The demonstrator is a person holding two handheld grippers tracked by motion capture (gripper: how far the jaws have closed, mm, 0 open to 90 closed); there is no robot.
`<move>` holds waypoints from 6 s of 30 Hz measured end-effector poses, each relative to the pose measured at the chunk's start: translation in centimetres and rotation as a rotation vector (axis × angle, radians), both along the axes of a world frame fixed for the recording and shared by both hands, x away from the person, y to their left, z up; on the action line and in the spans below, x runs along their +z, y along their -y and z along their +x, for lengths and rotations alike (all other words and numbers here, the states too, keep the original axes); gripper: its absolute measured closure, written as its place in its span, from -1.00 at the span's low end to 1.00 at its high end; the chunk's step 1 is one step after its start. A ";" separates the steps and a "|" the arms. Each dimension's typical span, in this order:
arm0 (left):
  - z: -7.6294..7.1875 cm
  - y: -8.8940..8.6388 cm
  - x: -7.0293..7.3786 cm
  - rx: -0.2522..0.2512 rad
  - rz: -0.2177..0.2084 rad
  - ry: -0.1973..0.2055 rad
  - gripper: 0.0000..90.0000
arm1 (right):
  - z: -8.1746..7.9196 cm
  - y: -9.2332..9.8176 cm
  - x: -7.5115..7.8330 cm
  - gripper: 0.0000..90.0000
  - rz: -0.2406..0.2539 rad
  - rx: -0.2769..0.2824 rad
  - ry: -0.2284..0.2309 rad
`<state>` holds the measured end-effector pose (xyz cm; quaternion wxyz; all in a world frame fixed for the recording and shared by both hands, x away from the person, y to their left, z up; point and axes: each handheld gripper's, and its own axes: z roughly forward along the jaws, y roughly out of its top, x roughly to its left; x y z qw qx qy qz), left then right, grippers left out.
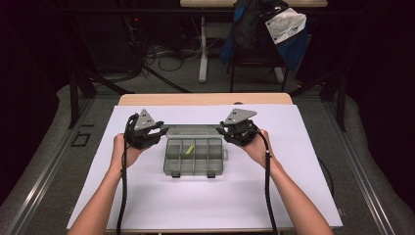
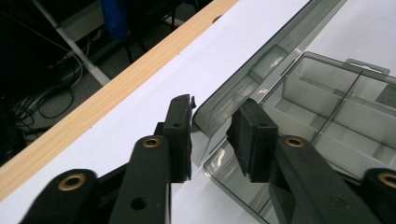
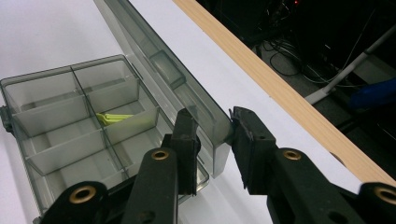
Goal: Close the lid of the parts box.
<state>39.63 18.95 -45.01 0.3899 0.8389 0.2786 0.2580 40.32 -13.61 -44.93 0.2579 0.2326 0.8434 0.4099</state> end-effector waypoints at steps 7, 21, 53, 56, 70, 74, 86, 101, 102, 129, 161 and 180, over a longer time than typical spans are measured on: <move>-0.3 -0.5 1.3 -0.011 -0.039 -0.016 -0.01 | -0.2 0.1 0.1 0.56 0.000 0.005 0.006; 0.3 0.7 3.2 -0.003 -0.024 -0.032 0.91 | -0.3 0.1 0.1 0.48 0.002 0.018 0.008; -2.1 1.3 -1.9 -0.056 -0.011 -0.136 0.99 | -2.1 0.6 -1.2 0.86 0.166 0.139 -0.190; -2.4 1.3 -2.6 -0.055 -0.009 -0.144 0.99 | -2.2 0.3 -2.0 0.96 0.156 0.134 -0.193; -3.2 0.8 -4.6 -0.045 -0.028 -0.159 0.99 | -2.7 -0.2 -4.3 1.00 0.106 0.124 -0.196; -3.3 0.9 -5.0 -0.045 -0.008 -0.159 0.99 | -2.7 -0.3 -4.7 1.00 0.087 0.115 -0.196; -3.4 0.8 -6.1 -0.042 0.007 -0.178 0.99 | -2.5 -0.5 -5.7 1.00 0.046 0.103 -0.205; -3.0 0.9 -6.7 -0.042 0.012 -0.187 0.99 | -2.3 -1.1 -6.8 1.00 0.005 0.102 -0.229; -3.0 0.9 -6.7 -0.042 0.009 -0.188 0.99 | -2.3 -1.1 -6.8 1.00 0.008 0.102 -0.229; -3.1 1.2 -7.1 -0.028 0.020 -0.174 0.84 | -2.2 -0.9 -7.3 0.99 0.022 0.101 -0.253; -8.2 -2.0 -5.7 0.095 -0.026 -0.100 -0.75 | -7.2 7.0 -4.4 -1.00 0.139 0.010 -0.174; -12.6 -3.3 -8.4 0.167 -0.056 -0.073 -0.76 | -11.8 12.1 -8.2 -1.00 0.155 -0.142 -0.166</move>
